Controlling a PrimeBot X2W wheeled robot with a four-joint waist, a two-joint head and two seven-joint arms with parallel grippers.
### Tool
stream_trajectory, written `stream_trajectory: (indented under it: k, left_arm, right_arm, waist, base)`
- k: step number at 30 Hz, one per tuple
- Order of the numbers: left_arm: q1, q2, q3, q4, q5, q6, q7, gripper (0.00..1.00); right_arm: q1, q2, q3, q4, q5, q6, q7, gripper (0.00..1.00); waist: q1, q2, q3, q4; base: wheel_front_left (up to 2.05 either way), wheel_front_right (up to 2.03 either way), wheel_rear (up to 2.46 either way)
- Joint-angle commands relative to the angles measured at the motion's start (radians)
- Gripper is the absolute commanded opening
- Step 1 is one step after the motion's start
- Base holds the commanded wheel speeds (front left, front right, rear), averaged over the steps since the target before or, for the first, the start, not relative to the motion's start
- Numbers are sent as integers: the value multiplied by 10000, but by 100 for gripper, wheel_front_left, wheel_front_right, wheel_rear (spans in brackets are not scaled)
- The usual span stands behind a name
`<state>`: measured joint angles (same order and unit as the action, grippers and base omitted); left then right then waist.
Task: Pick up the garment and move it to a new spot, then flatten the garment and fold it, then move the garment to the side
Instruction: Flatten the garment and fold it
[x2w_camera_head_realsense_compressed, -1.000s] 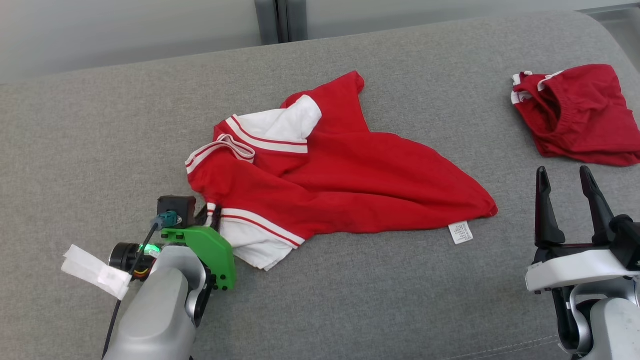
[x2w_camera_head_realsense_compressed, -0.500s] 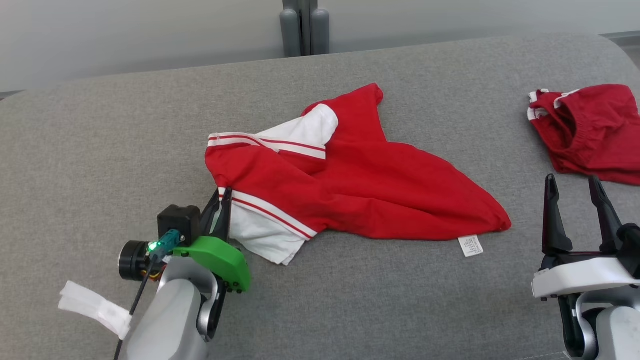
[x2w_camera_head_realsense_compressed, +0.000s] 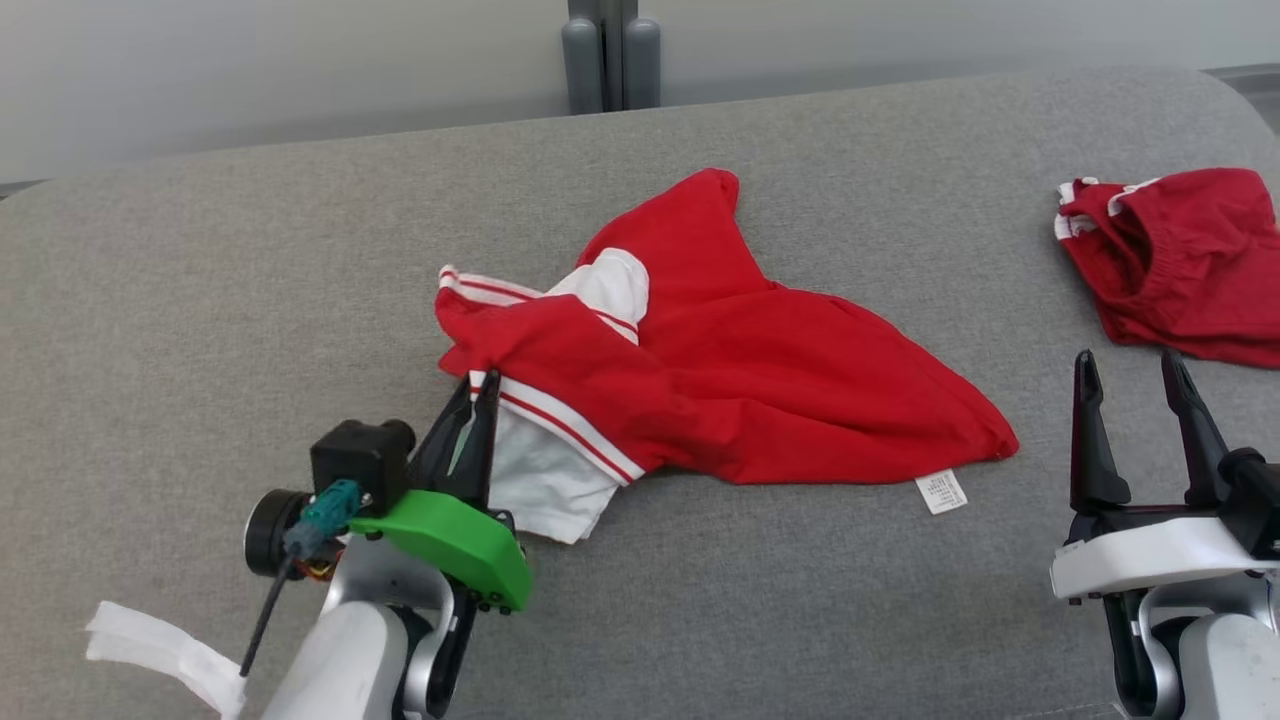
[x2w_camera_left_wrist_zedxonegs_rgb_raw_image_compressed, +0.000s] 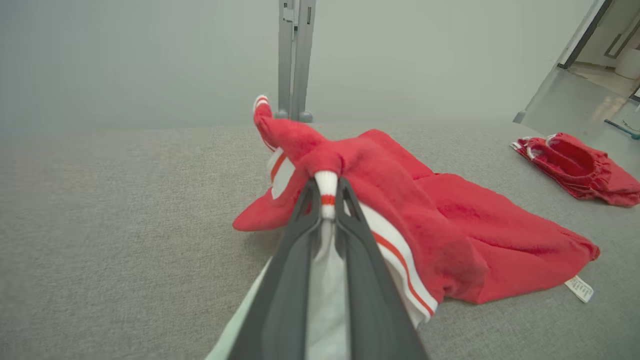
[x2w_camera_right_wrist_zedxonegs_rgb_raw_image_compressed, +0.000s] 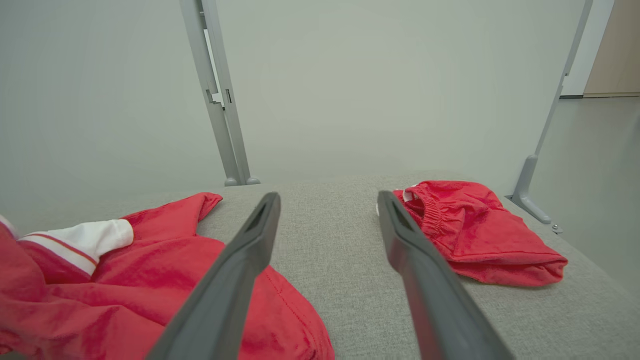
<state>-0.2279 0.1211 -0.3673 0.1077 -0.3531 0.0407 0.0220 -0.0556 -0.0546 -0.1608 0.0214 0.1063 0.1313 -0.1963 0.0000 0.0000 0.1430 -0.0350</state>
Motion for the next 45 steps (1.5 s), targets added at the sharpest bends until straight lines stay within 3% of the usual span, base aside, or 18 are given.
stream_trajectory:
  k: [1, 11, 18, 19, 20, 21, 32, 45]
  left_arm:
    - [21, 53, 149, 166, -168, 19, 70, 0]
    - [-1702, 475, 1371, 3235, -805, -110, -838, 0]
    - [-2655, 408, 1537, 5120, -952, -321, -1492, 0]
    - [-2761, 341, 1513, 5341, -974, -353, -1623, 24]
    - [-2823, 292, 1500, 5456, -981, -402, -1751, 59]
    - [-2898, 264, 1487, 5596, -966, -413, -1931, 100]
    - [-2542, 104, 1570, 5545, -784, -576, -2814, 100]
    - [96, -299, 2031, 3451, -82, -493, -2873, 100]
  right_arm:
    - [-150, -8, 7, 56, 34, -10, -80, 100]
    - [-511, 23, -233, 331, -175, -10, -307, 100]
    - [-591, 36, -147, 564, -144, -10, -459, 100]
    - [-594, 38, -109, 607, -131, -10, -469, 100]
    - [-584, 41, -67, 614, -98, -10, -489, 100]
    - [-576, 39, -31, 616, -77, -10, -510, 100]
    - [-490, 32, 242, 690, -129, -10, -612, 100]
    - [23, 28, 859, 1135, 262, -10, -684, 100]
  waist:
    - [0, 0, 235, -302]
    - [0, 0, 1049, -1439]
    - [0, 0, 1133, -1661]
    - [0, 0, 1107, -1623]
    - [0, 0, 1077, -1579]
    - [0, 0, 1031, -1503]
    - [0, 0, 152, -332]
    - [0, 0, -1033, 577]
  base:
    - [0, 0, 0]
    - [0, 0, 0]
    - [0, 0, 0]
    - [0, 0, 0]
    - [0, 0, 0]
    - [0, 0, 0]
    - [0, 0, 0]
    - [0, 0, 0]
